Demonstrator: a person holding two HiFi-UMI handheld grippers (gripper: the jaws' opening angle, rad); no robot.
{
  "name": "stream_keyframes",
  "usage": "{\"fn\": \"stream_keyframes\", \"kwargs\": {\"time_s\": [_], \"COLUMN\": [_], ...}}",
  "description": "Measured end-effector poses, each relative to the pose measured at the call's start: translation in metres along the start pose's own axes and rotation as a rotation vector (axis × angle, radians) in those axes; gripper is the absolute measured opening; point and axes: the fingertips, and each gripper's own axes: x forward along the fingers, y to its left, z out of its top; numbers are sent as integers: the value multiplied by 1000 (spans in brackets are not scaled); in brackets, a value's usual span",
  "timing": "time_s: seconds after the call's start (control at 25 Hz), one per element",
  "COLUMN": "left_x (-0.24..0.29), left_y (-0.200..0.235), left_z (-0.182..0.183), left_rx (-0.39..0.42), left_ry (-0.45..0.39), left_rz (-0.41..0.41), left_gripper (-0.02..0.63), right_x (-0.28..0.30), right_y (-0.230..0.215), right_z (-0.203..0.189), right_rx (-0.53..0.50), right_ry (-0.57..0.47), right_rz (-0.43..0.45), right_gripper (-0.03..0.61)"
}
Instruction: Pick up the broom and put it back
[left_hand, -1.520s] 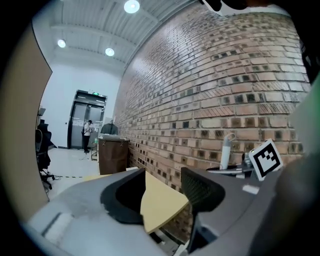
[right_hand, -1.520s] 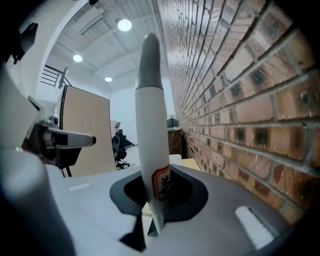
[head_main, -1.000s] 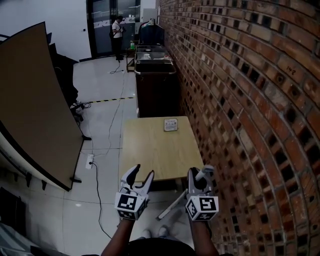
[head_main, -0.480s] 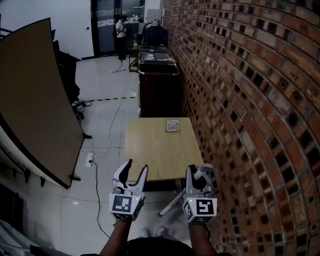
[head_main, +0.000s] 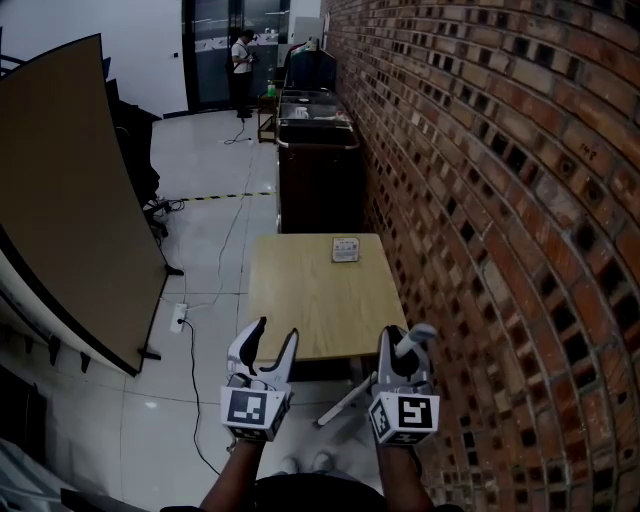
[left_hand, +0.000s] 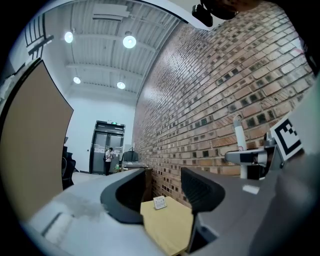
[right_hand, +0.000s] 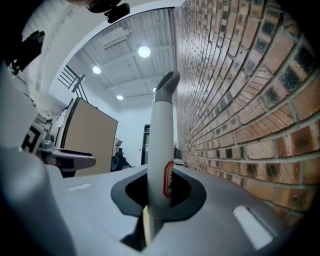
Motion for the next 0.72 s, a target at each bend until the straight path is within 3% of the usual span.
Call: {"fn": "stream_keyframes", "kwargs": {"time_s": [0.72], "left_x": [10], "left_y": [-11], "left_z": [-4], "left_rx": [-7], "left_ry": [3], "left_rz": [-10], "left_gripper": [220], "right_x": [-9], "right_y": [-17], "right_z": [-21], "right_rx": [0], "right_ry": [47], "right_rz": [-21], "right_gripper": [29]}}
